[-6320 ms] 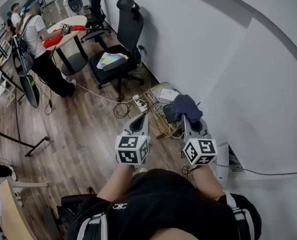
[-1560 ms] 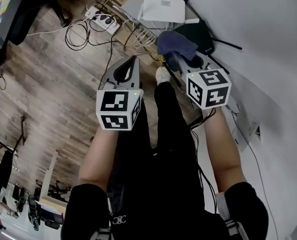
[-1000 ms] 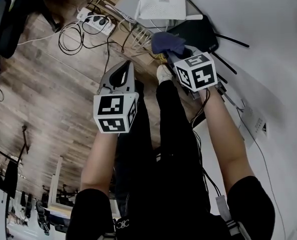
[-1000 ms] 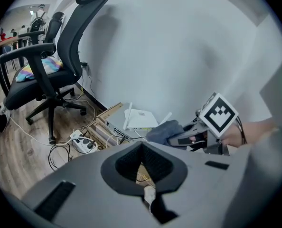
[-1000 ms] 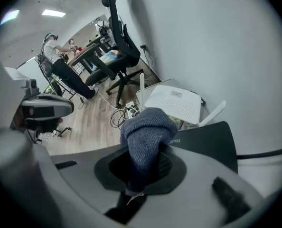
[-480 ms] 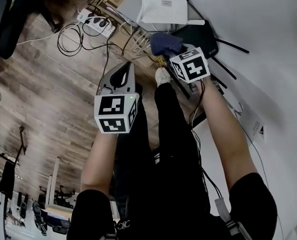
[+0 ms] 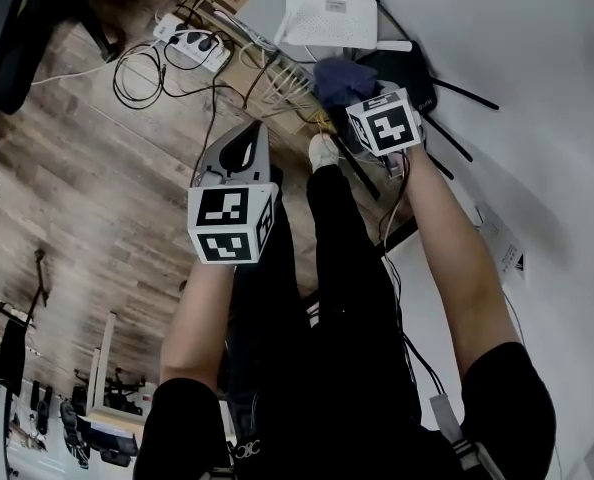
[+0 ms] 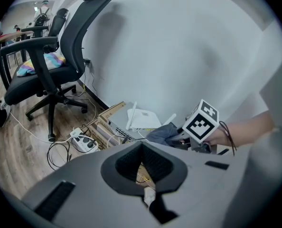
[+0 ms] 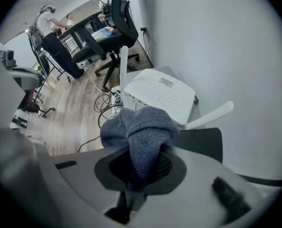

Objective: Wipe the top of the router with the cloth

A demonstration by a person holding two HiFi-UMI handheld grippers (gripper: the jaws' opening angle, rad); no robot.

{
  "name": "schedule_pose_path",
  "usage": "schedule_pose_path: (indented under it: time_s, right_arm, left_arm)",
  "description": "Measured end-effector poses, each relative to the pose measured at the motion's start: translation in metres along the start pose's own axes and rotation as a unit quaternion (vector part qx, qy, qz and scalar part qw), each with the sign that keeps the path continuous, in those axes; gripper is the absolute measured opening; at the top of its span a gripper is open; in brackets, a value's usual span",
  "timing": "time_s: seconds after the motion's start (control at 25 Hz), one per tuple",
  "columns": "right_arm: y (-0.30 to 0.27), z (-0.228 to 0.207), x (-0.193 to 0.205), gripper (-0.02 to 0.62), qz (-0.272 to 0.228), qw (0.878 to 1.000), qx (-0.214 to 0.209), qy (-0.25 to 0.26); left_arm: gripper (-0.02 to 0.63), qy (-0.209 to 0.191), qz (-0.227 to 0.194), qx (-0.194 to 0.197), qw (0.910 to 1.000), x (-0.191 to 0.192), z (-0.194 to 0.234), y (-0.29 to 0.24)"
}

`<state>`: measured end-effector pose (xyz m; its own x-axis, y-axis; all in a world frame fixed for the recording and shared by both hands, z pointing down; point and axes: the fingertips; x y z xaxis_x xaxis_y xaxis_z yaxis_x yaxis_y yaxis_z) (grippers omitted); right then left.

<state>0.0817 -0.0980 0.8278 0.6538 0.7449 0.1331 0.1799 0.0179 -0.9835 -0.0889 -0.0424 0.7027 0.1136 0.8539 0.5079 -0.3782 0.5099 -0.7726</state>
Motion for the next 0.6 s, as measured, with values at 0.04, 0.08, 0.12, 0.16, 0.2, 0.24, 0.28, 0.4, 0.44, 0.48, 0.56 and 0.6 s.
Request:
schedule_pose_path:
  time_s: [0.04, 0.08, 0.12, 0.16, 0.2, 0.24, 0.28, 0.4, 0.44, 0.48, 0.56, 0.6]
  right_arm:
    - [-0.001, -0.005, 0.0, 0.055, 0.0, 1.0, 0.008, 0.004]
    - [-0.001, -0.011, 0.0, 0.055, 0.001, 1.0, 0.014, 0.008]
    - [-0.002, -0.016, 0.0, 0.055, 0.002, 1.0, 0.018, 0.011]
    - [-0.002, -0.02, 0.001, 0.055, 0.004, 1.0, 0.021, 0.013]
    - [-0.002, -0.025, 0.001, 0.055, 0.007, 1.0, 0.024, 0.016]
    - [-0.002, -0.03, 0.001, 0.055, 0.01, 0.999, 0.028, 0.021]
    - [-0.002, -0.036, 0.001, 0.055, 0.012, 0.999, 0.033, 0.026]
    - [-0.004, -0.056, 0.002, 0.055, 0.021, 0.998, 0.052, 0.042]
    - [-0.004, -0.063, 0.003, 0.055, 0.026, 0.997, 0.059, 0.048]
    - [-0.004, -0.07, 0.004, 0.055, 0.032, 0.996, 0.066, 0.053]
    - [-0.001, -0.082, 0.005, 0.055, 0.042, 0.994, 0.079, 0.063]
    - [0.0, -0.089, 0.005, 0.055, 0.047, 0.993, 0.086, 0.07]
  left_arm:
    - [0.005, 0.0, 0.0, 0.0, 1.0, 0.0, 0.0, 0.0]
    - [0.005, 0.0, -0.001, -0.001, 1.0, 0.0, 0.0, -0.001]
    - [0.005, 0.0, -0.001, -0.002, 1.0, 0.001, 0.001, -0.001]
    - [0.005, 0.0, 0.0, -0.002, 1.0, 0.001, 0.001, -0.001]
    - [0.005, 0.001, 0.0, -0.003, 1.0, 0.001, 0.002, -0.001]
    - [0.005, 0.001, 0.001, -0.004, 1.0, 0.001, 0.002, -0.001]
    - [0.005, 0.001, 0.001, -0.004, 1.0, 0.001, 0.003, -0.001]
    - [0.005, 0.0, 0.001, -0.007, 1.0, 0.003, 0.004, -0.003]
    - [0.005, 0.0, 0.002, -0.008, 1.0, 0.004, 0.005, -0.004]
    - [0.005, 0.0, 0.003, -0.01, 1.0, 0.005, 0.006, -0.004]
    - [0.005, 0.0, 0.005, -0.012, 0.9999, 0.006, 0.008, -0.004]
    - [0.005, 0.001, 0.005, -0.012, 0.9999, 0.006, 0.009, -0.004]
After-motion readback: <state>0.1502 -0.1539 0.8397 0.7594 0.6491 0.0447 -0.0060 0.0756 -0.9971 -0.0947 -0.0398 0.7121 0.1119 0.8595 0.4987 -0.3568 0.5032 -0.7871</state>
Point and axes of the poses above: the fingertips, and each gripper's own axes: y backward along the fingers, z to its left, x out of its underside, and after that the axes turned 3 degrees about -y, right-handed
